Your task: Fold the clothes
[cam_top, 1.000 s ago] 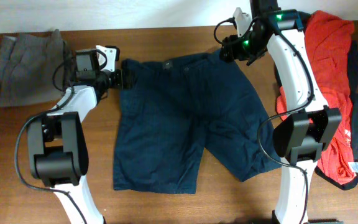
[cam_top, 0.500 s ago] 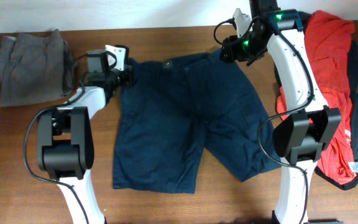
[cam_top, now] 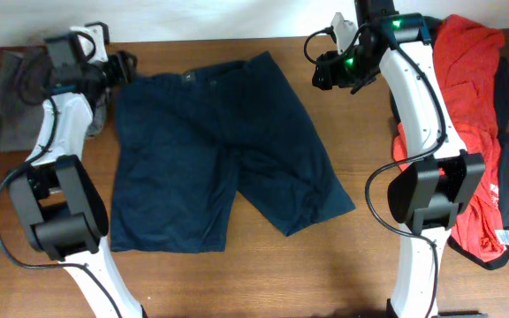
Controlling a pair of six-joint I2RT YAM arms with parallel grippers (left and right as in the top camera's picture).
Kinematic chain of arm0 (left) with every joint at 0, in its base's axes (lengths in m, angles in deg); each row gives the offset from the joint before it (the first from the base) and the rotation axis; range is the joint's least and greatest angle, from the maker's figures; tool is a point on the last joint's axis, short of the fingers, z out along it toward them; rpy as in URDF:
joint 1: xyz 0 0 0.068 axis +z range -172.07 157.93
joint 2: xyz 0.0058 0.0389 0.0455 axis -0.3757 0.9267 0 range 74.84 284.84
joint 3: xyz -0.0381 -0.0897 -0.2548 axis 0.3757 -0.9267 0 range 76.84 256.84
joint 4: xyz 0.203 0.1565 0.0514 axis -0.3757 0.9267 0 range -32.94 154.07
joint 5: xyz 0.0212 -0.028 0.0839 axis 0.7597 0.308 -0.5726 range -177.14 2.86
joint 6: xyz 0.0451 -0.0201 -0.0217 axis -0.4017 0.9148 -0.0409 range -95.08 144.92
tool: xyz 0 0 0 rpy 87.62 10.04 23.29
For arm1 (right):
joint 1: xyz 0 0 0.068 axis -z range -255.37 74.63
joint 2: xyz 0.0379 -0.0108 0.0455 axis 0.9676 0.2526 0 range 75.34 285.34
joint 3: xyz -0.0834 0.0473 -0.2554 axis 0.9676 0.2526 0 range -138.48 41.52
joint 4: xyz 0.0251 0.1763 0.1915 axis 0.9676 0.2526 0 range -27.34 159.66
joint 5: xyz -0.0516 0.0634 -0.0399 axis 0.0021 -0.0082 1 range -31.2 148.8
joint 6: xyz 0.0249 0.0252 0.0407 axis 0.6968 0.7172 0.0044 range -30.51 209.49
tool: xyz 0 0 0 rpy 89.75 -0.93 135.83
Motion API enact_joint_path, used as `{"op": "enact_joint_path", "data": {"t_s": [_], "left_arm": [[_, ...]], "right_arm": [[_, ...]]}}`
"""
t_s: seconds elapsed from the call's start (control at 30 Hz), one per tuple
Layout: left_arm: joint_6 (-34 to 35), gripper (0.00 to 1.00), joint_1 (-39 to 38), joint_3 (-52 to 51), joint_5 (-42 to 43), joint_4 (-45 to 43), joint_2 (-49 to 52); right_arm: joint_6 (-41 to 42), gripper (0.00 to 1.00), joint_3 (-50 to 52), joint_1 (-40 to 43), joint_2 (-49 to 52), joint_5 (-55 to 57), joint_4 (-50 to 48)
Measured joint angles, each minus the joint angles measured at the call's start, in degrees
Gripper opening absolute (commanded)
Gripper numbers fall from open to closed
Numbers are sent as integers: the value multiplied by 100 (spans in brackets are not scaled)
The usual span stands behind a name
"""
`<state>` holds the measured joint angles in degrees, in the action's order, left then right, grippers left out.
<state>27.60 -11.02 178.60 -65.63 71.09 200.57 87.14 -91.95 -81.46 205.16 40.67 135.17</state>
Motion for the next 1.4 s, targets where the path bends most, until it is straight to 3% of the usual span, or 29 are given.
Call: {"op": "enact_joint_path", "data": {"t_s": [0.13,0.17,0.3,0.6,0.7,0.9,0.97,1.4], "left_arm": [[17,99,-85,157,210,219,0],[17,99,-118,181,254,264,0],[20,99,-227,260,376,433,-33],[-214,99,-262,297,472,1687,-1158],[-424,99,-262,339,457,2127,-1626],[-621,99,-262,400,92,2682,-1867],[-667,99,-262,400,-17,2787,-1849],[-765,99,-262,400,-162,2916,-1849]], "right_arm": [[-92,62,2,0,0,0,-70],[-127,69,2,0,0,0,-76],[-369,72,109,0,2,-9,-79],[-1075,76,1152,0,96,-468,203],[-1239,46,1604,-2,114,-625,81],[-1410,24,2568,-101,157,-780,-422],[-1438,7,2763,-160,166,-807,-636],[-1113,4,2844,-111,168,219,-3272]]}}
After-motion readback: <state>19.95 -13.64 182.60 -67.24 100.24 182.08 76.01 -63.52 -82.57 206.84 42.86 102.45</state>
